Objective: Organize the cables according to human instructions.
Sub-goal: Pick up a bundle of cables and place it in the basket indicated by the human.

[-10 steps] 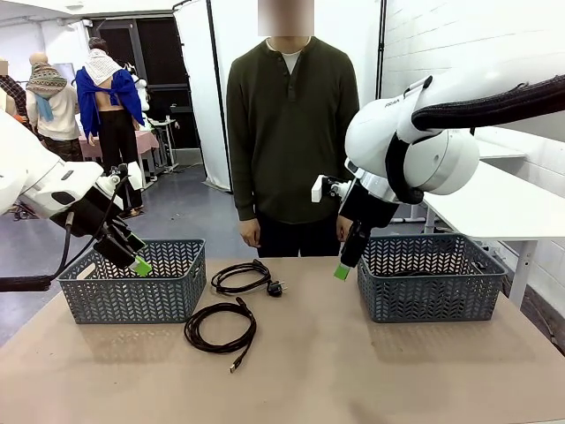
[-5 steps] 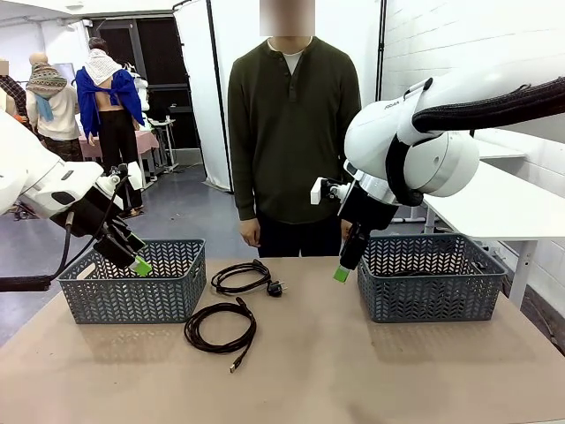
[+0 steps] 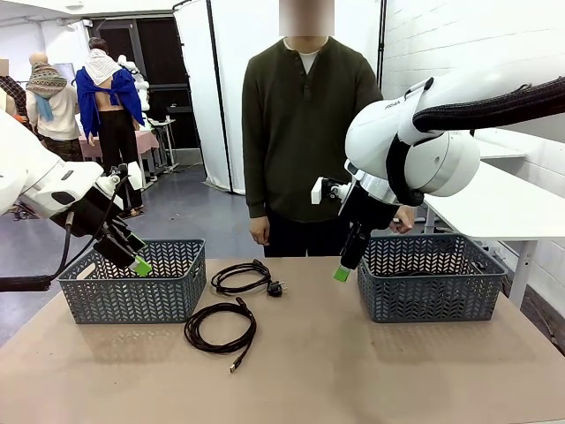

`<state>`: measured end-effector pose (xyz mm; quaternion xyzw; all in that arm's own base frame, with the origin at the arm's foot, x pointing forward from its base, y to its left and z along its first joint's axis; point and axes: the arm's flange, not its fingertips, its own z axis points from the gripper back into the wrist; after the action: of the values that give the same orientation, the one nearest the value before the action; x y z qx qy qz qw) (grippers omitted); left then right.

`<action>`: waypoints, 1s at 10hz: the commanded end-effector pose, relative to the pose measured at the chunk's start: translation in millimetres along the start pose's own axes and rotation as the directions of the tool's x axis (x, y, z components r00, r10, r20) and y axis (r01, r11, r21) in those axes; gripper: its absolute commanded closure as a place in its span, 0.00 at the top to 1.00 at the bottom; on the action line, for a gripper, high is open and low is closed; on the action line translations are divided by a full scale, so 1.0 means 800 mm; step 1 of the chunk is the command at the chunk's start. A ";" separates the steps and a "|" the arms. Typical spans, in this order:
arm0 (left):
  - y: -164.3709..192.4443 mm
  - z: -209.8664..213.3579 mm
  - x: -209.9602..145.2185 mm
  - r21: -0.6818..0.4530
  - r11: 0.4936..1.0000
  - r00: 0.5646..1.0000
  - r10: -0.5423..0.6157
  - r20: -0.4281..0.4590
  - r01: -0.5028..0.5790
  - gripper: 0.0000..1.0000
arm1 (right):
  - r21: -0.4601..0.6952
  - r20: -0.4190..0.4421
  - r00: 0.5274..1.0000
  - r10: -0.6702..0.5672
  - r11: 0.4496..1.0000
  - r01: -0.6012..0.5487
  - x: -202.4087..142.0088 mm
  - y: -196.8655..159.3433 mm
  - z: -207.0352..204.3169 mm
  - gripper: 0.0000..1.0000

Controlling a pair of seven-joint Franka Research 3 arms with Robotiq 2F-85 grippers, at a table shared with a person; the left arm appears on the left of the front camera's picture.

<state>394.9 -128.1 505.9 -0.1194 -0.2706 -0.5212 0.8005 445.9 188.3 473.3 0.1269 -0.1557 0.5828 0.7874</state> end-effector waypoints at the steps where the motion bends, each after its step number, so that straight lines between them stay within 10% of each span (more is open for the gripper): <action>1: 0.005 0.000 -0.003 -0.016 1.000 1.000 -0.012 0.017 0.012 1.00 | -0.001 -0.001 1.000 0.001 1.000 -0.001 0.001 -0.001 -0.001 1.00; 10: 0.005 0.000 -0.003 -0.016 1.000 1.000 -0.012 0.017 0.012 1.00 | -0.001 -0.001 1.000 0.001 1.000 -0.001 0.001 -0.001 -0.001 1.00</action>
<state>394.9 -128.1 505.9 -0.1194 -0.2706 -0.5212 0.8005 445.9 188.3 473.3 0.1269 -0.1557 0.5828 0.7874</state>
